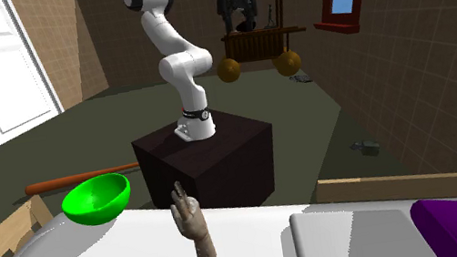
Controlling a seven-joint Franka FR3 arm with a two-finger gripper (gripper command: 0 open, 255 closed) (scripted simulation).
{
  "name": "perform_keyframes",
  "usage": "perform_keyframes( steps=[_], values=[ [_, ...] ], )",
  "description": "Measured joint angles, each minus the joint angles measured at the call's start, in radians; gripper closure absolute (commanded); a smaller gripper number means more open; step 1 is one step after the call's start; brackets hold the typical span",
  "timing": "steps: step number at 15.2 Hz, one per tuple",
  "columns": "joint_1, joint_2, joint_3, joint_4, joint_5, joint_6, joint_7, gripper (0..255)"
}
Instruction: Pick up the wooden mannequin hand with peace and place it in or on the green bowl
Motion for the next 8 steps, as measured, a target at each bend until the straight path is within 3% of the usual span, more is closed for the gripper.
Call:
perform_keyframes(
  steps=[2, 8],
  values=[
    [-0.004, 0.002, -0.011, -0.003, -0.006, 0.007, -0.010, 0],
    [-0.041, 0.044, -0.124, -0.084, -0.061, 0.142, -0.102, 0]
  ],
)
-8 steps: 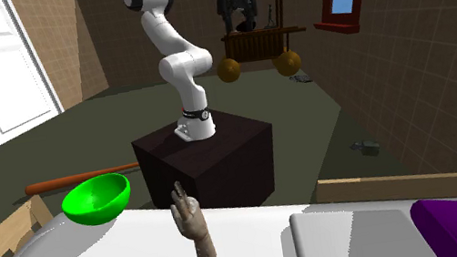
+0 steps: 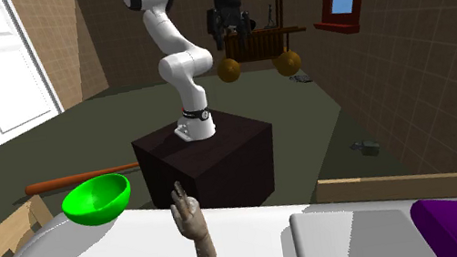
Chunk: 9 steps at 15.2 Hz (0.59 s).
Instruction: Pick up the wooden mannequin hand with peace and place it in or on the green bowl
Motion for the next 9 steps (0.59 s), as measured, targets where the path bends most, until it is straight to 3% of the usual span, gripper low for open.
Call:
perform_keyframes(
  steps=[9],
  values=[
    [-0.050, 0.165, -0.186, -0.040, -0.061, 0.227, -0.150, 0]
  ],
)
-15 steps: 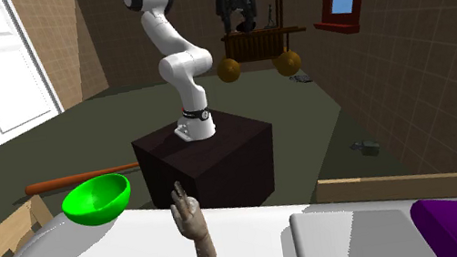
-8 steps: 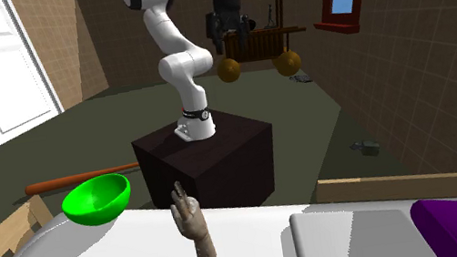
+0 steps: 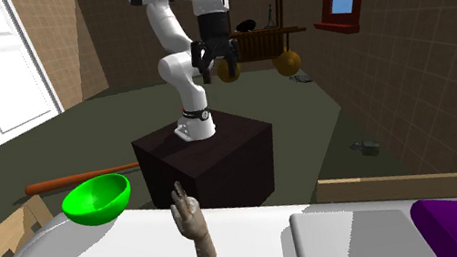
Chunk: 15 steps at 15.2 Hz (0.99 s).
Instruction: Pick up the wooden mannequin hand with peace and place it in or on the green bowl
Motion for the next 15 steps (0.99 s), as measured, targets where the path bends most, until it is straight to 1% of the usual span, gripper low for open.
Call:
perform_keyframes(
  steps=[2, 4, 8, 12, 15],
  values=[
    [-0.007, 0.064, -0.051, 0.020, -0.004, 0.050, -0.046, 0],
    [-0.011, 0.112, -0.091, 0.015, -0.003, 0.107, -0.080, 0],
    [-0.011, 0.236, -0.177, 0.050, 0.024, 0.200, -0.170, 0],
    [-0.001, 0.389, -0.265, 0.110, 0.099, 0.287, -0.287, 0],
    [0.003, 0.503, -0.312, 0.168, 0.186, 0.329, -0.384, 0]
  ],
)
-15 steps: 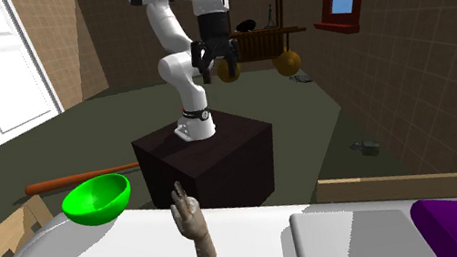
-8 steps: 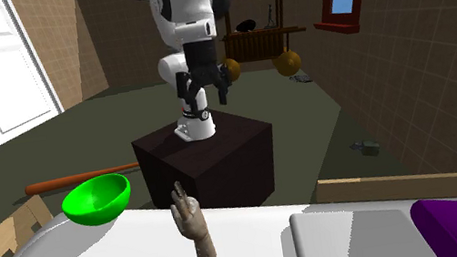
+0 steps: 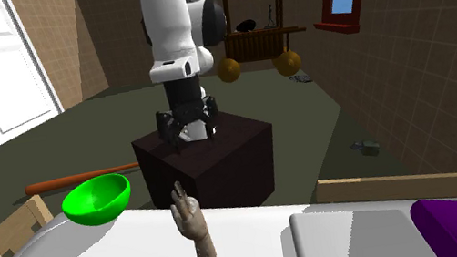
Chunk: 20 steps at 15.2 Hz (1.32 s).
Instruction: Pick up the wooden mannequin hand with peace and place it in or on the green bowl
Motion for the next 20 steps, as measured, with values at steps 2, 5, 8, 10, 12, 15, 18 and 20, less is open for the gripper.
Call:
perform_keyframes(
  steps=[2, 5, 8, 10, 12, 15, 18, 20],
  values=[
    [-0.005, 0.090, -0.022, 0.049, 0.078, 0.022, -0.076, 0],
    [-0.044, 0.228, -0.035, 0.124, 0.209, 0.049, -0.206, 0],
    [-0.098, 0.357, -0.011, 0.206, 0.323, 0.060, -0.303, 0],
    [-0.116, 0.387, -0.002, 0.220, 0.350, 0.068, -0.329, 0],
    [-0.126, 0.411, 0.009, 0.223, 0.373, 0.085, -0.345, 0],
    [-0.138, 0.449, 0.028, 0.224, 0.406, 0.116, -0.364, 0],
    [-0.145, 0.463, 0.035, 0.225, 0.418, 0.126, -0.374, 0],
    [-0.146, 0.465, 0.036, 0.226, 0.420, 0.127, -0.375, 0]
  ],
)
